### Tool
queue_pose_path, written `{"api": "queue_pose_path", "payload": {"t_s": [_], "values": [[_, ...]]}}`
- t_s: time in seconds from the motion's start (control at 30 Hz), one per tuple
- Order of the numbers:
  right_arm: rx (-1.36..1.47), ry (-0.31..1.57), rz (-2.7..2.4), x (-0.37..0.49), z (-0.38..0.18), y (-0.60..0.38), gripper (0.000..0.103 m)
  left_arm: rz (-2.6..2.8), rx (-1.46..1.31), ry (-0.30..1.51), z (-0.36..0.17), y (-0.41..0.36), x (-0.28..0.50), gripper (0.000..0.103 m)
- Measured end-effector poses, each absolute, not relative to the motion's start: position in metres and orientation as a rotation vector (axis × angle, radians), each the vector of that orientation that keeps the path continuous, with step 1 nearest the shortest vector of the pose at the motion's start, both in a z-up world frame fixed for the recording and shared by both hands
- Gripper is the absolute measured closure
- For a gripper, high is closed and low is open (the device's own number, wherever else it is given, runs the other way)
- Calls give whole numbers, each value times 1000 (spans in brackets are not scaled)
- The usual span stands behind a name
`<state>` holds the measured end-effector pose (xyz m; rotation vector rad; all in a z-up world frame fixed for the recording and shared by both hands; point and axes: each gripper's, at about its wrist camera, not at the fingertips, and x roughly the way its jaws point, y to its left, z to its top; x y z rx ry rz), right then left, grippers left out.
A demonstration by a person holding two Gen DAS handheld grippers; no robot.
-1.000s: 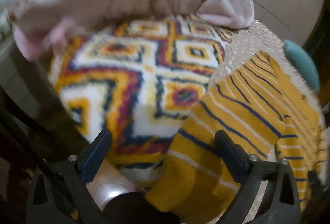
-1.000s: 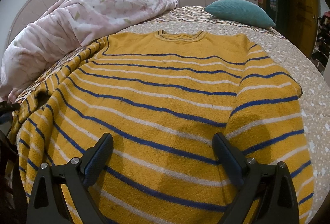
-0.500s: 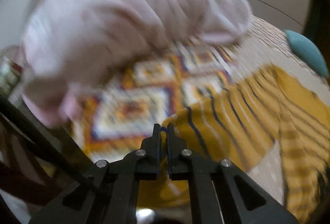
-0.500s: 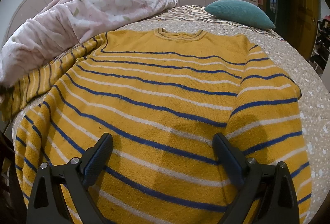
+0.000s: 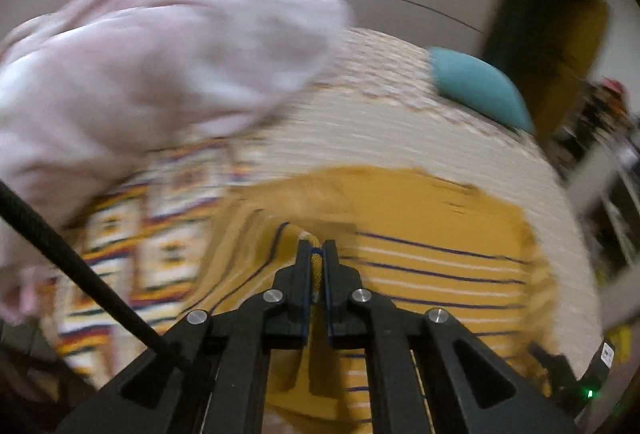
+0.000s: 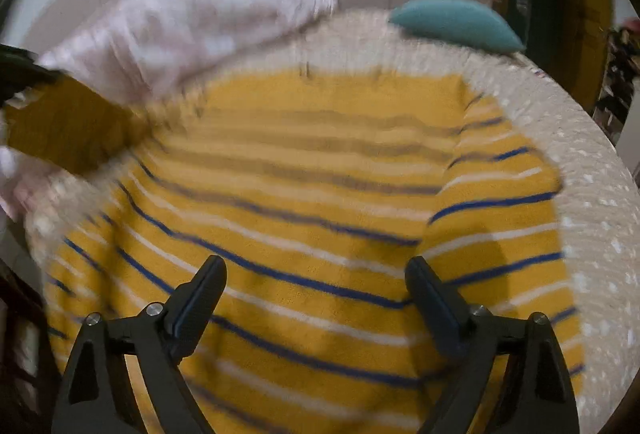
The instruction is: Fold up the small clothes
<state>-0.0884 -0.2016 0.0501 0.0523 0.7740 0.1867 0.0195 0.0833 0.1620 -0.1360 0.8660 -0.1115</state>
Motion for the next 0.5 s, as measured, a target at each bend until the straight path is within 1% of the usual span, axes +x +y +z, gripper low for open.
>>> {"api": "queue_pose_path", "payload": {"t_s": [0.03, 0.17, 0.2, 0.23, 0.27, 0.33, 0.4, 0.47, 0.5], "values": [[92, 723, 183, -101, 65, -214, 9, -163, -121, 878, 161, 54, 26, 98], [170, 643, 79, -130, 87, -265, 9, -335, -85, 914, 148, -55, 48, 97], [191, 637, 38, -135, 86, -280, 8, -366, -88, 939, 141, -73, 55, 95], [219, 639, -18, -142, 81, -303, 8, -390, -95, 972, 132, -93, 62, 90], [236, 657, -50, -145, 76, -317, 8, -403, -110, 1000, 122, -107, 67, 87], [281, 706, -109, -153, 61, -348, 8, -405, -138, 1048, 105, -123, 68, 87], [328, 714, -136, -165, 54, -368, 8, -442, -161, 1068, 97, -121, 59, 83], [371, 718, -143, -177, 48, -387, 8, -447, -155, 1062, 95, -117, 43, 65], [386, 721, -142, -180, 47, -393, 8, -439, -148, 1040, 97, -110, 31, 61]]}}
